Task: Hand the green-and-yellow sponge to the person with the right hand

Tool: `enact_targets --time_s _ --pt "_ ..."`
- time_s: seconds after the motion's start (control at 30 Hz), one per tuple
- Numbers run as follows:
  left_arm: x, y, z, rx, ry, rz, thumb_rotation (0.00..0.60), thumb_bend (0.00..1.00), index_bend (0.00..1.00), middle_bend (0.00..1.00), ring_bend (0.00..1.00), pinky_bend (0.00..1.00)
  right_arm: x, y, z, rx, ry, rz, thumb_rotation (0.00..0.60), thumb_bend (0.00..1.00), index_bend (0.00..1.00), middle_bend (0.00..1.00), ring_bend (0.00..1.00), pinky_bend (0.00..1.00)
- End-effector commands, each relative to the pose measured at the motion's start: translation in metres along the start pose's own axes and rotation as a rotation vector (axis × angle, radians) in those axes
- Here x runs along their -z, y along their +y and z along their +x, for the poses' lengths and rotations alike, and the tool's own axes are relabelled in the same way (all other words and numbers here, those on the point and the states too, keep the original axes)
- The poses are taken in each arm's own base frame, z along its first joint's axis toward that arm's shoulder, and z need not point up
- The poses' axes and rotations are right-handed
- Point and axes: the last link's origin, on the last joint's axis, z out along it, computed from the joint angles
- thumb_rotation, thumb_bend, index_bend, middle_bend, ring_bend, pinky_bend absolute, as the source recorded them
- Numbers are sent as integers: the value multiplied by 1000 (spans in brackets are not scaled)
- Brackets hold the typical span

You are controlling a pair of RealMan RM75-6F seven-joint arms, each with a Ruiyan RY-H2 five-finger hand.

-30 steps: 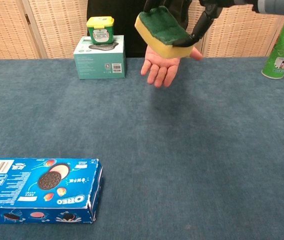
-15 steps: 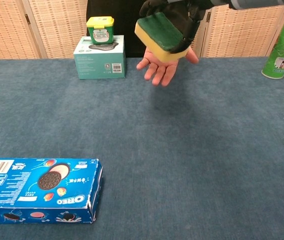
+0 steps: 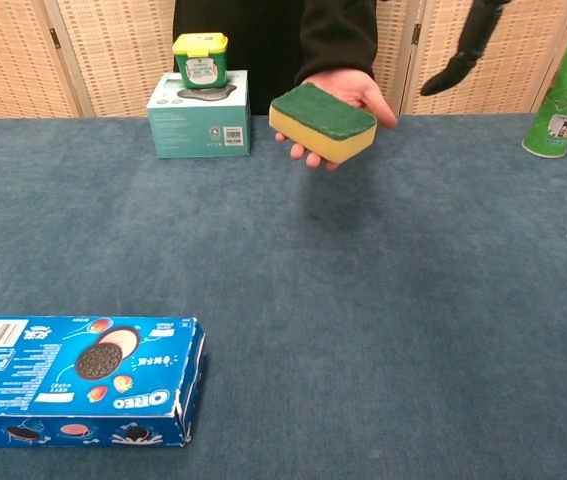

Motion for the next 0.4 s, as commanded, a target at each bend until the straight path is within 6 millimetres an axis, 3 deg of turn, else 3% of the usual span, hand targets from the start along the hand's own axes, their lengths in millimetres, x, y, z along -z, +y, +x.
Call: enact_targets --time_s 0.03,0.27,0.4 --pt "0 2 1 0 21 -13 600 262 139 80 57 248 74 16 -29 13 37 -31 600 148 0 0 0 0" --pt "8 18 -1 -8 59 -107 600 262 146 80 58 248 175 50 -131 38 183 -130 600 151 0 0 0 0" --pt "11 25 -4 -37 55 -135 600 262 146 80 58 248 209 54 -166 38 226 -189 600 153 0 0 0 0"
